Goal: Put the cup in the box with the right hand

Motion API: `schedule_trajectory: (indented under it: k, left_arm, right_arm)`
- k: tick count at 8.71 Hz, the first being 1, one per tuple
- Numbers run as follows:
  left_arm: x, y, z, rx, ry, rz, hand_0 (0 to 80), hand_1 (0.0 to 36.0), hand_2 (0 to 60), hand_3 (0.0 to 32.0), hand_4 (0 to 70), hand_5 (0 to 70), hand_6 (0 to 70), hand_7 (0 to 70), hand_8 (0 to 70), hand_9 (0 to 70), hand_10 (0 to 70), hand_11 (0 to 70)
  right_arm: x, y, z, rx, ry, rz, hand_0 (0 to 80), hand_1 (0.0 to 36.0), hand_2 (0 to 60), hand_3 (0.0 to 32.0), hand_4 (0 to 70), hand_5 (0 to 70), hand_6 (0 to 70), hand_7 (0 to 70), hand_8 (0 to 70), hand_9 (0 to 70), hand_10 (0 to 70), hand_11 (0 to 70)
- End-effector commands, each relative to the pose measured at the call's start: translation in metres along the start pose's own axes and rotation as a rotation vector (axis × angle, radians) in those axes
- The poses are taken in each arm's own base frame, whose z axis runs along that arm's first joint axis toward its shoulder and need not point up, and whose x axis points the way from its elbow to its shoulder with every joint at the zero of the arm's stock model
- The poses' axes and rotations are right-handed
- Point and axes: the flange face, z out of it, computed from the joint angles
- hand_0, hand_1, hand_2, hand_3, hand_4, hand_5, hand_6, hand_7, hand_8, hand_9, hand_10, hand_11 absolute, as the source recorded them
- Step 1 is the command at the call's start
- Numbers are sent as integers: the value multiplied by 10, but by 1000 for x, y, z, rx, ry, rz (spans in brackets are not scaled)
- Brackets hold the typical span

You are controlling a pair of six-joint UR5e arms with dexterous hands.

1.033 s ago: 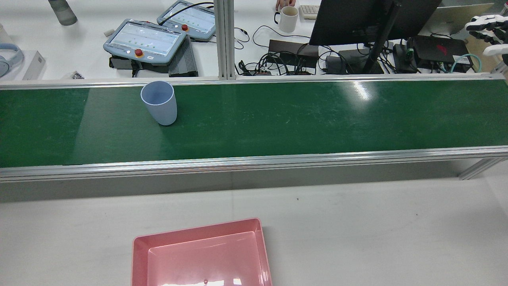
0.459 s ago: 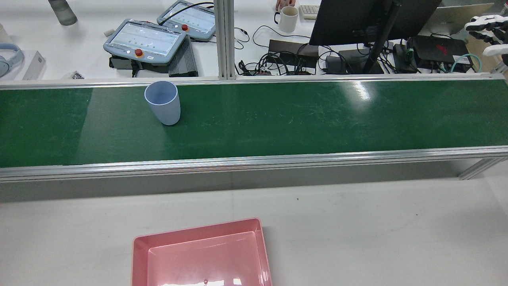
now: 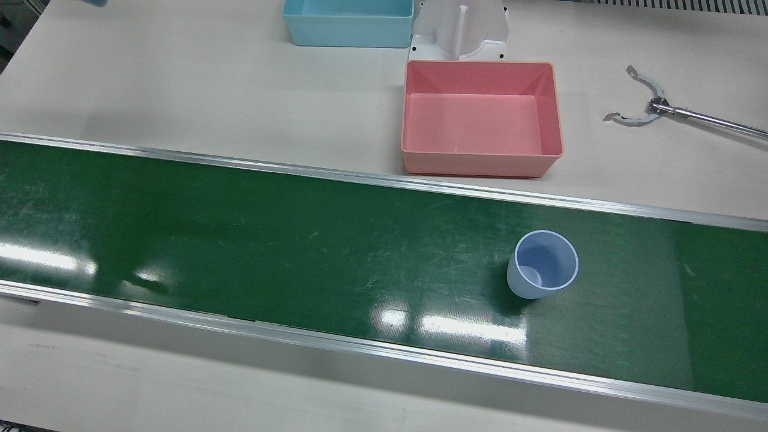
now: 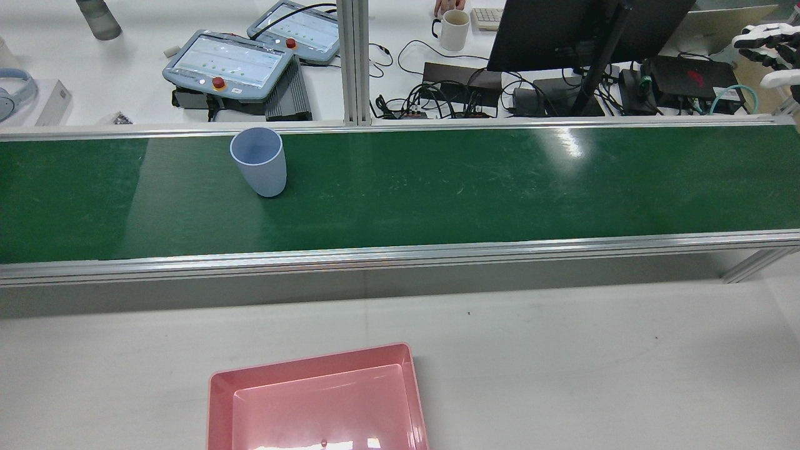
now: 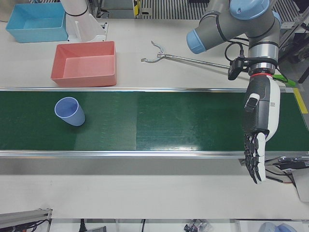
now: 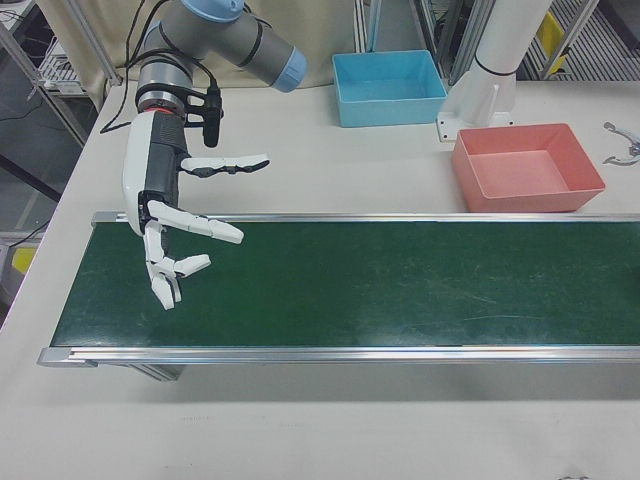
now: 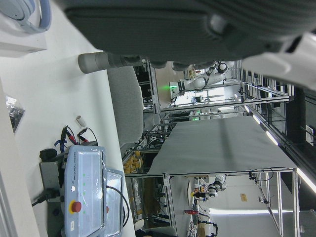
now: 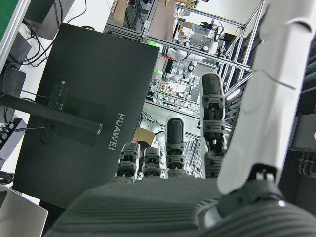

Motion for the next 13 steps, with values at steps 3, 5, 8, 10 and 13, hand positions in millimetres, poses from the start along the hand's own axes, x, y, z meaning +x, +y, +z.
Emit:
schedule_trajectory:
  k: [3,5,8,10,13]
  left_arm:
    - [0,0,0,0,0,0,0,0,0,0,0,0,0,0,0,0,0,0]
    - [0,0,0,0,0,-1,0,0,0,0,0,0,0,0,0,0,0,0]
    - [0,0,0,0,0,0,0,0,0,0,0,0,0,0,0,0,0,0]
    - [0,0,0,0,0,0,0,0,0,0,0,0,0,0,0,0,0,0]
    - [0,-1,-1,2,0,0,0,0,0,0,0,0,0,0,0,0,0,0]
  right_arm:
    - [0,0,0,0,1,0,571,124,0,0,444,55,130,554,44,153,90,146]
    - [0,0,0,1,-1,0,572,124,0,0,442,55,130,556,45,156,91,147]
    - [0,0,0,0,1,0,571,124,0,0,445,55,132,563,46,157,92,149]
    - [1,-1,0,2,1,0,572,123,0,0,447,55,132,565,46,157,92,149]
    - [1,-1,0,2,1,0,572,123,0,0,448,55,133,568,46,159,91,148]
